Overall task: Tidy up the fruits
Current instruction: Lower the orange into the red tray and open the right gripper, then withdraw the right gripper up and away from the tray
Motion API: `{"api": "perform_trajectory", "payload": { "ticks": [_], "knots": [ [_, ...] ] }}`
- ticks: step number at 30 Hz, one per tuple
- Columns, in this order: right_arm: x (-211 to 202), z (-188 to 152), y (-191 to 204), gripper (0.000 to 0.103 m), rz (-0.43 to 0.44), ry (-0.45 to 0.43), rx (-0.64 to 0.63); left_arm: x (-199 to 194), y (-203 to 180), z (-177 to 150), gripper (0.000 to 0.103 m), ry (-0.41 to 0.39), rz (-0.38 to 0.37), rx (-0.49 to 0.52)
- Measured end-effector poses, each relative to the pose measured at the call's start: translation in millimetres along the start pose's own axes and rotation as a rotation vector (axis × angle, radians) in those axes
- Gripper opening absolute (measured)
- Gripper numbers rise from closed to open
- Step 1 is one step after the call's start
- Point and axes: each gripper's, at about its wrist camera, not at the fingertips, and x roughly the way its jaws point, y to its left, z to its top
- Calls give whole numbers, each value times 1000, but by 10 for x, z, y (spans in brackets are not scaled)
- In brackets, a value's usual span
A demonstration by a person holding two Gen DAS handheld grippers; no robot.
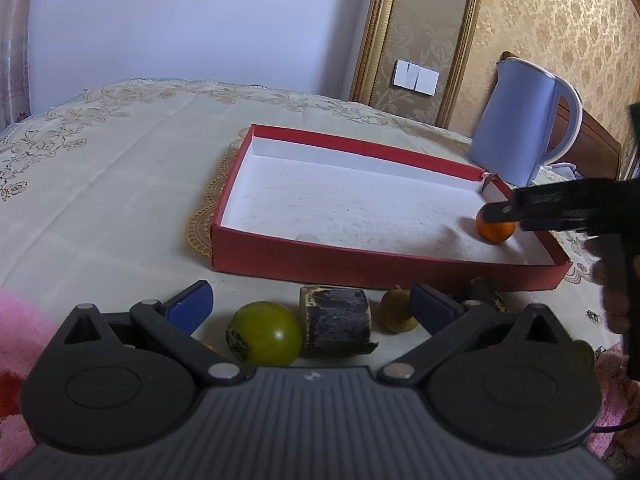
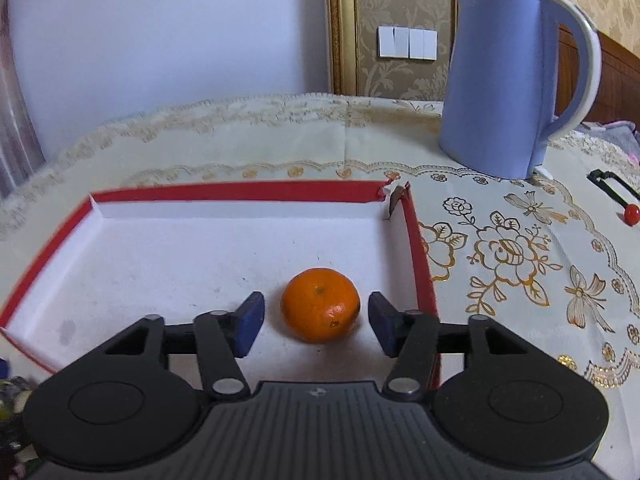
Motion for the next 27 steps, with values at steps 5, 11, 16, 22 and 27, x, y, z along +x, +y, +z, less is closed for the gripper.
{"api": "perform_trajectory", "payload": {
  "ticks": [5, 11, 16, 22, 27],
  "knots": [
    [-407, -78, -225, 67, -34, -73, 64, -7, 22, -10, 103, 8, 3, -4],
    [-552, -413, -629, 72, -308, -108, 123, -9, 17, -19, 103, 3, 8, -5],
    [-406, -556, -956, 73, -407, -47, 221, -17, 29, -13, 103, 7, 10, -7],
    [-380, -615, -1051, 86, -393, -67, 259, -191, 63, -6, 103, -3, 24, 8],
    [-389, -619, -1027, 88, -384, -60, 249, -393, -13, -58, 103, -12, 67, 138]
  ]
}}
